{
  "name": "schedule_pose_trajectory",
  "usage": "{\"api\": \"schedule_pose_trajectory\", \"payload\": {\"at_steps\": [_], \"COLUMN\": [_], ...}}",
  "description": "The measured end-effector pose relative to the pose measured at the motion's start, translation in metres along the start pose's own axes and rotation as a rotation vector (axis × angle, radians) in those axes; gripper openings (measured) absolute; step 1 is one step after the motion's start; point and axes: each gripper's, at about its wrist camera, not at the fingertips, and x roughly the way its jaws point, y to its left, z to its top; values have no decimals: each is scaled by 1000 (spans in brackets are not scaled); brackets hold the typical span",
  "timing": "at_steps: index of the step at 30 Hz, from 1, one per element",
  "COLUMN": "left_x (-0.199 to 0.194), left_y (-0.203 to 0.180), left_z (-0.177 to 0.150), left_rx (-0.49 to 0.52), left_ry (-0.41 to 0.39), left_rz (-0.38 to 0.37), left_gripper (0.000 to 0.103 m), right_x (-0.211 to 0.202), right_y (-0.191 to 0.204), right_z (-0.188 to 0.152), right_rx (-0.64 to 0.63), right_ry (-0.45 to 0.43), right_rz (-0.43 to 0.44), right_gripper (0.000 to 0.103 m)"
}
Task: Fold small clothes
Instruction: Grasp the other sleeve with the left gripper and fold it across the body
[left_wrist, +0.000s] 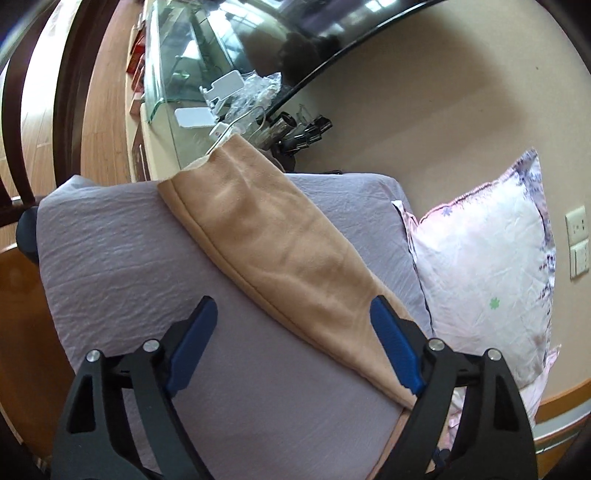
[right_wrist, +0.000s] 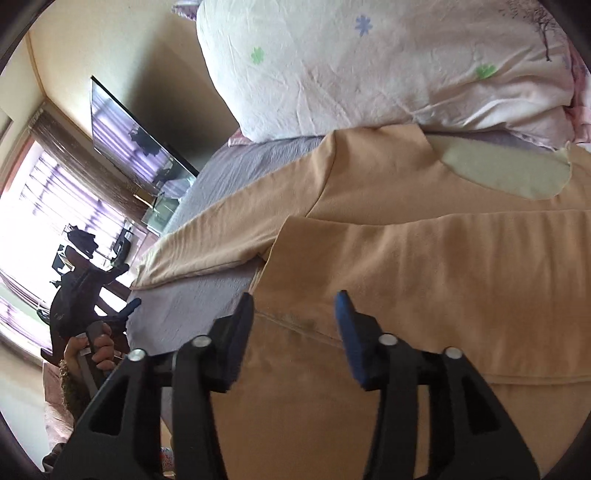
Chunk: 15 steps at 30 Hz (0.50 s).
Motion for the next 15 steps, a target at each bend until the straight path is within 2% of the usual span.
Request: {"api": "schedule_pose_trajectory", "payload": {"at_steps": [2,4,5,6,7,9,12,14,15], "left_x": [3,5,8,15,17,18,9,2,-1], "left_y": [-1,-1,2,10,18,15,-25,-72,-106], "left_z": [6,10,11,13,15,16,11,0,-14], "left_rx": [-12,-9,-21,-54,-90,-62,94,247,359], "left_ry": [10,3,12,46,40,26,-59,-120,-142], "left_rz": [16,61,86,82,32,48,82,69,46], "left_gripper": [82,60,23,5,5,4,4,4,4], "right_x": [-21,-43,-53,-59,-66,-81,-116,-137,-146], "right_y": [-1,-10,-14,-16,-18,-23,-37,-46,-52], "right_z": [-3,-7,-7,-7,-8,-9,-13,-14,-15], "right_rx": [7,15,16,14,10,0,-7,-4,1], "right_ry": [-55,-88,-106,-117,-125,-143,-227,-291,-317], "right_rz": [20,36,41,45,48,48,20,-8,-24], "right_gripper": [59,67,70,71,72,72,78,79,79]}}
